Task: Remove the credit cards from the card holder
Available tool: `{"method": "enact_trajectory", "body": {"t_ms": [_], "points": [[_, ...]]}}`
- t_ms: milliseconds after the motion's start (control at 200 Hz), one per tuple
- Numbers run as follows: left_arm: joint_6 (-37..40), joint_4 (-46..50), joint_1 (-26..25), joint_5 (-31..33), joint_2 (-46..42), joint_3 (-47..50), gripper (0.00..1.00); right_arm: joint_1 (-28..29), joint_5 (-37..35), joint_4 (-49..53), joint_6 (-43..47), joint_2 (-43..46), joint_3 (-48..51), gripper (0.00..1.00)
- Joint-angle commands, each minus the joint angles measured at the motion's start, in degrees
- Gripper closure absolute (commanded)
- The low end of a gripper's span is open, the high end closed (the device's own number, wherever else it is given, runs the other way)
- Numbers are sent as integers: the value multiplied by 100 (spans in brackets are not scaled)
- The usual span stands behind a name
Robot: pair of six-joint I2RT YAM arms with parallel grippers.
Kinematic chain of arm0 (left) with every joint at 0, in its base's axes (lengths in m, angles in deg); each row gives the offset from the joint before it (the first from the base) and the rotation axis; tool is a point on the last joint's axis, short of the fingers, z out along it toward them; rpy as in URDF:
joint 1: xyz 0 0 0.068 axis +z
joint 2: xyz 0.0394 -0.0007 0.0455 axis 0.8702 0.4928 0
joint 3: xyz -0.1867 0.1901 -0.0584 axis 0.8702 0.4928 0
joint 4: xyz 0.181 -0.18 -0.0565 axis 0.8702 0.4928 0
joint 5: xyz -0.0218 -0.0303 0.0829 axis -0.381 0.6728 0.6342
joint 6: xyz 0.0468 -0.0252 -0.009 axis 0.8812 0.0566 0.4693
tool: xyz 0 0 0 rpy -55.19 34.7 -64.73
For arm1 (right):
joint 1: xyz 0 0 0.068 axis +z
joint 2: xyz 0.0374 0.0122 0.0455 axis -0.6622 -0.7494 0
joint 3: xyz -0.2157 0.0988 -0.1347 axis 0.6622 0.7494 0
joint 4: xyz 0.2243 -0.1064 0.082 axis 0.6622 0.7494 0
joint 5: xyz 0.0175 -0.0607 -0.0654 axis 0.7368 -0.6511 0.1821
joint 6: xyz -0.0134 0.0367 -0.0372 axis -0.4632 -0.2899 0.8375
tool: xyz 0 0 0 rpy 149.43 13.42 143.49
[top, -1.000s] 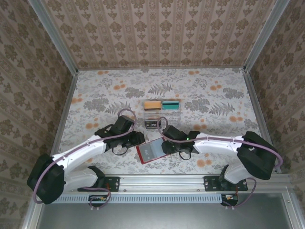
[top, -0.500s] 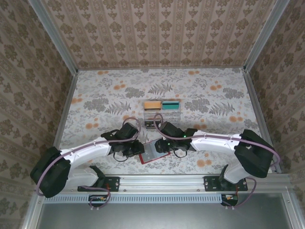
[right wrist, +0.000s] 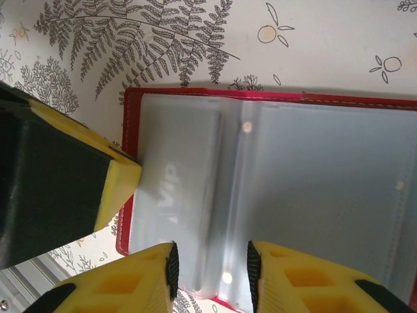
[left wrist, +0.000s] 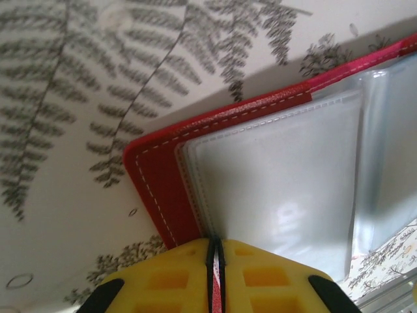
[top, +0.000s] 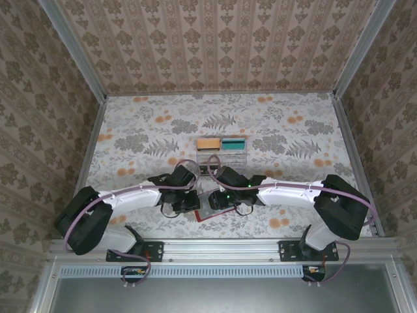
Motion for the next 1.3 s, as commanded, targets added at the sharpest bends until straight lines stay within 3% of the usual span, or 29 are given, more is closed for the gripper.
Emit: {"method": "enact_trajectory", "body": {"t_ms": [0,330,660,1295], "points": [[376,202,35,181,240,-79,88,0,-197,193,-99,189,-61,62],[1137,700,232,297,297,-576,86,-467,-605,601,-126,608,301,61],[688,482,59,89,-47,-531,74,-593,-255,125,-269,273,680,66],[629,140,14,-106,408,-432,73,-599,-223,-20,-352,185,774,70]]}}
